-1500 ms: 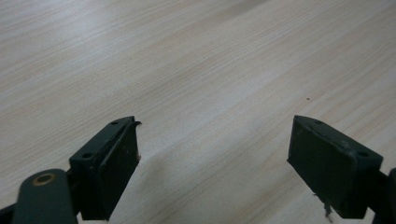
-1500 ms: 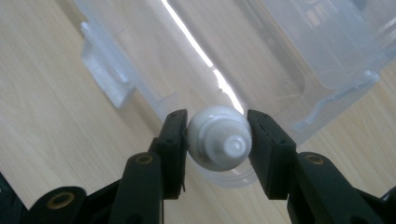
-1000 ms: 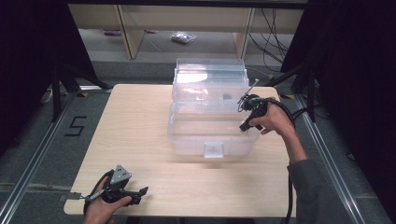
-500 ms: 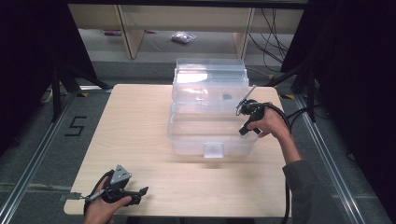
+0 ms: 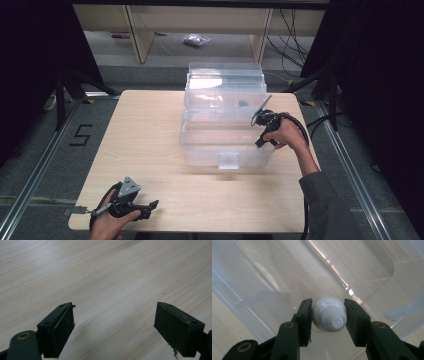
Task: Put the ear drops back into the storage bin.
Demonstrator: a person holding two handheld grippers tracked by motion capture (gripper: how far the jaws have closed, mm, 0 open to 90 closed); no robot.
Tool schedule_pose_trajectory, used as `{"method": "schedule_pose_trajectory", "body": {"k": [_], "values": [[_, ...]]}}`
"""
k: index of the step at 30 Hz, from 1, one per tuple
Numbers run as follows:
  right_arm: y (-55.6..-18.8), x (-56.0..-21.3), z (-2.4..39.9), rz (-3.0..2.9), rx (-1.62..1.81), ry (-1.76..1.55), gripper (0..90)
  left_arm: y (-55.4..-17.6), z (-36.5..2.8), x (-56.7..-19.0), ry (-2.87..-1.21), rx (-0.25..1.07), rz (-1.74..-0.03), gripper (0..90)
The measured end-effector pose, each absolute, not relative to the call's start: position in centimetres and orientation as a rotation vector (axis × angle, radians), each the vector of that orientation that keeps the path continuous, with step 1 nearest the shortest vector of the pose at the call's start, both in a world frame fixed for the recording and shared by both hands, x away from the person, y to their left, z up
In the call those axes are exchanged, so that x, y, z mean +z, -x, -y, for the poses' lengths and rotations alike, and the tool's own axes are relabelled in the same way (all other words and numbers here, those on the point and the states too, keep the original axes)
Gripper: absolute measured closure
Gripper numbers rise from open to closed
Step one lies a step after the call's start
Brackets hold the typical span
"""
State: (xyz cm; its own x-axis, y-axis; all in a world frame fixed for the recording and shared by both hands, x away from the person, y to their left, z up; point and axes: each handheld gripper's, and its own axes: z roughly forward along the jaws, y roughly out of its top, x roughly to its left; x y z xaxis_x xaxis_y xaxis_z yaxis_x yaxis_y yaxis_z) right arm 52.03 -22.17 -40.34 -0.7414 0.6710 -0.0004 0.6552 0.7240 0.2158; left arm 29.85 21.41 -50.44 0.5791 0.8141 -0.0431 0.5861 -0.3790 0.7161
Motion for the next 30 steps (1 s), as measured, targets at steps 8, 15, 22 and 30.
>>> {"method": "schedule_pose_trajectory", "body": {"k": [8, 15, 22, 30], "values": [[-52.2, -41.2, 22.2, -2.854, 0.300, -1.099, 60.1, -29.8, -21.4, -50.4, -2.100, 0.416, -1.115, 15.6], [-52.3, -41.8, 22.3, -2.859, 0.293, -1.101, 60.1, -29.8, -21.4, -50.4, -2.102, 0.416, -1.114, 15.6], [-52.2, -42.0, 22.3, -2.859, 0.270, -1.110, 60.1, -29.8, -21.4, -50.4, -2.104, 0.415, -1.116, 15.6], [-52.1, -42.1, 22.1, -2.848, 0.224, -1.147, 62.8, -29.8, -21.4, -50.4, -2.097, 0.415, -1.118, 15.6]]}}
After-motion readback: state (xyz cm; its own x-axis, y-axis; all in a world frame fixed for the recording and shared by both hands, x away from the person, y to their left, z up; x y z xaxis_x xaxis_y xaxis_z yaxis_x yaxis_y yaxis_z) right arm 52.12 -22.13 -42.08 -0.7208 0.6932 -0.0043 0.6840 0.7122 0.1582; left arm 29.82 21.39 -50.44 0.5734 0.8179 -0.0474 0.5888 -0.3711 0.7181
